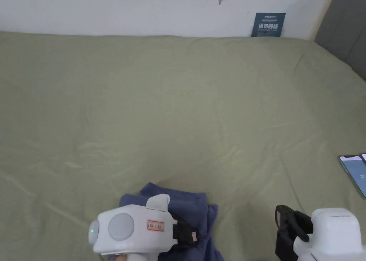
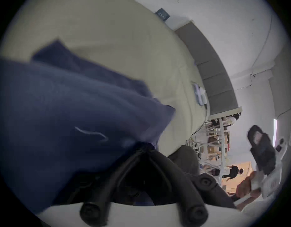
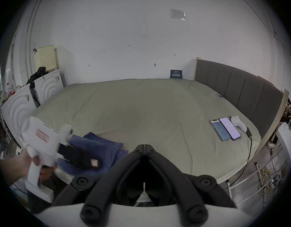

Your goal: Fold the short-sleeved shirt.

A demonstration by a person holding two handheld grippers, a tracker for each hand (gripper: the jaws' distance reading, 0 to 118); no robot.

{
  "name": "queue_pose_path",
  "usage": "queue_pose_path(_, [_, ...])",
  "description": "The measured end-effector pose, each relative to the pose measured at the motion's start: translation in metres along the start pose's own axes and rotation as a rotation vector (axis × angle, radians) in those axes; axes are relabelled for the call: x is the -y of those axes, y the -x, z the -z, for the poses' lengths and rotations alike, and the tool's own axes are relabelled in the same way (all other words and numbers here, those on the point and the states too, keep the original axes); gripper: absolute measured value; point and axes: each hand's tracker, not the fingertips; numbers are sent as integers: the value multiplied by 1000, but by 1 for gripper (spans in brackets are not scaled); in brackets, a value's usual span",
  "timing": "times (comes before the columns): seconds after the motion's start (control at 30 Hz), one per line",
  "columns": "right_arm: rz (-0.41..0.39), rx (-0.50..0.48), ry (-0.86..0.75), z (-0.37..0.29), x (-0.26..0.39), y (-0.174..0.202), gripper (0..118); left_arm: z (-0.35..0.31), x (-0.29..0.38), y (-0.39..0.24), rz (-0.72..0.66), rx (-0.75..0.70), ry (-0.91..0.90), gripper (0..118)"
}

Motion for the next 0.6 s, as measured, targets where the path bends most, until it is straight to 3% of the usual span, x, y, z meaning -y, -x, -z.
queue_pose_path(0.07, [10,-14,25,3,2,-2,0,-1,3,7,-31,84,-19,0])
queue_pose_path(0.2, [53,-96,101,19,9,-3,0,-20,0,-3,-1,53,-10,0])
queue_pose_path(0.27, [106,-184,151,32,11,0,0,-38,1,-8,30,54,-33,0])
queue_pose_path(0.43, [349,-527,339,91,18,13,0,-108,-1,0,46,63,-137,0])
queue_pose_path(0.6, [439,-724,487,156,35,30,0,-163,-10,36,40,-17,-216,0])
